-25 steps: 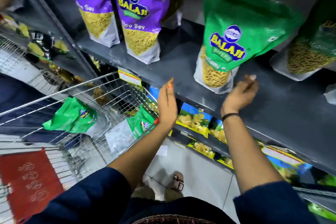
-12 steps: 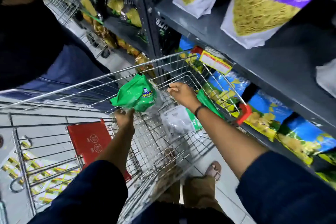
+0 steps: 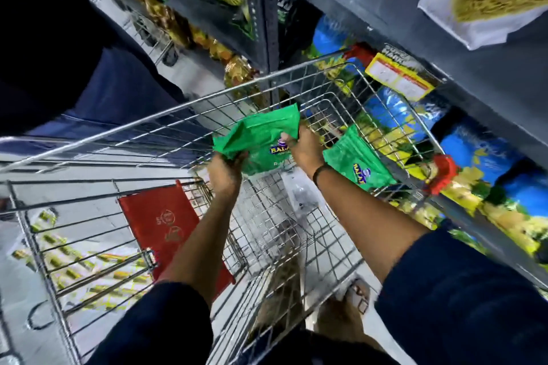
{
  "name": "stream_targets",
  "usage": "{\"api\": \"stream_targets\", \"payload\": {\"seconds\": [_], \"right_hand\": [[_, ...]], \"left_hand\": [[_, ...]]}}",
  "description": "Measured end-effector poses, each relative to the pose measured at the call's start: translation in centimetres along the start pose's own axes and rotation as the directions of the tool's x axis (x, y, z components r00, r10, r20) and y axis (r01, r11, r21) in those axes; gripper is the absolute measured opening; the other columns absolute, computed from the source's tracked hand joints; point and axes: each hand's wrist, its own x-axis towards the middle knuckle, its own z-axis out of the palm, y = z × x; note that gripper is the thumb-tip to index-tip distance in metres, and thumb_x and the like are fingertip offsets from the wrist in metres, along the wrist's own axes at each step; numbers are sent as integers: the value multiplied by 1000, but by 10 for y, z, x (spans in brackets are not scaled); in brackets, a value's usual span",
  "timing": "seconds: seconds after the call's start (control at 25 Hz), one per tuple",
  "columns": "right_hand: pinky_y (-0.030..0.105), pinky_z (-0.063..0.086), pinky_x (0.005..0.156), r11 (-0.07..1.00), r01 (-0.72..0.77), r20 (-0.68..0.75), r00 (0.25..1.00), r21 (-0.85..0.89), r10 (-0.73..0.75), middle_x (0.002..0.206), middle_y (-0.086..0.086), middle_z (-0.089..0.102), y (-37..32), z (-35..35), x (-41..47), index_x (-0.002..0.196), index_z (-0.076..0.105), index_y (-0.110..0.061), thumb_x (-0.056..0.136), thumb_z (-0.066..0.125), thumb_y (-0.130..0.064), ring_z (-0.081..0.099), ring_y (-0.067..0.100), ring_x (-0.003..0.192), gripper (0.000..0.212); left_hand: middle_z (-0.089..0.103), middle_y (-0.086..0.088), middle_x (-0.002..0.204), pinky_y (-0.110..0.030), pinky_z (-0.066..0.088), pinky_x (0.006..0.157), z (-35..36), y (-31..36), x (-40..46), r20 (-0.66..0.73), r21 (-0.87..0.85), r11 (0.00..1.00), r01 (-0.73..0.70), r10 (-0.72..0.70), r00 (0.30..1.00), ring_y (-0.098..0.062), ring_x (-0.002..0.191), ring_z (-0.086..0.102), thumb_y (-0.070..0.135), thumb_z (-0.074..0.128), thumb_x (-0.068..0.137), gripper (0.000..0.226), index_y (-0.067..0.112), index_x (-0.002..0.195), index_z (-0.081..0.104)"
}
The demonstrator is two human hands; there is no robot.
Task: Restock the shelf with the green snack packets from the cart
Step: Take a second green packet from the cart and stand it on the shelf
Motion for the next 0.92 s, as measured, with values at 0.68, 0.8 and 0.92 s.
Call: {"api": "stream_targets", "payload": {"seconds": [0.68, 0.8, 0.92], "right_hand": [[53, 56, 83, 857, 455, -725, 672, 240, -154, 107, 12, 68, 73, -469, -341, 108, 54, -17, 79, 59, -25, 66, 25, 92, 30], [53, 59, 65, 855, 471, -814, 570, 217, -108, 110, 19, 67, 109, -553, -356, 102, 53, -20, 78, 59, -27, 68, 33, 90, 26], [30, 56, 40, 887, 403, -842, 538, 224, -32, 96, 18, 59, 140, -605, -336, 91, 49, -17, 81, 63, -27, 63, 31, 84, 20]], "left_hand": [[72, -21, 93, -48, 55, 73, 134, 279, -396, 386, -292, 481, -826, 850, 359, -31, 86, 68, 55, 61, 63, 58, 6, 94, 63], [70, -27, 86, -43, 47, 62, 211, 321, -460, 412, -217, 400, -890, 864, 288, -35, 82, 66, 51, 64, 67, 57, -2, 89, 62], [69, -26, 103, -40, 48, 73, 262, 342, -490, 449, -286, 408, -867, 856, 255, -35, 97, 65, 39, 67, 74, 48, -1, 101, 62]]}}
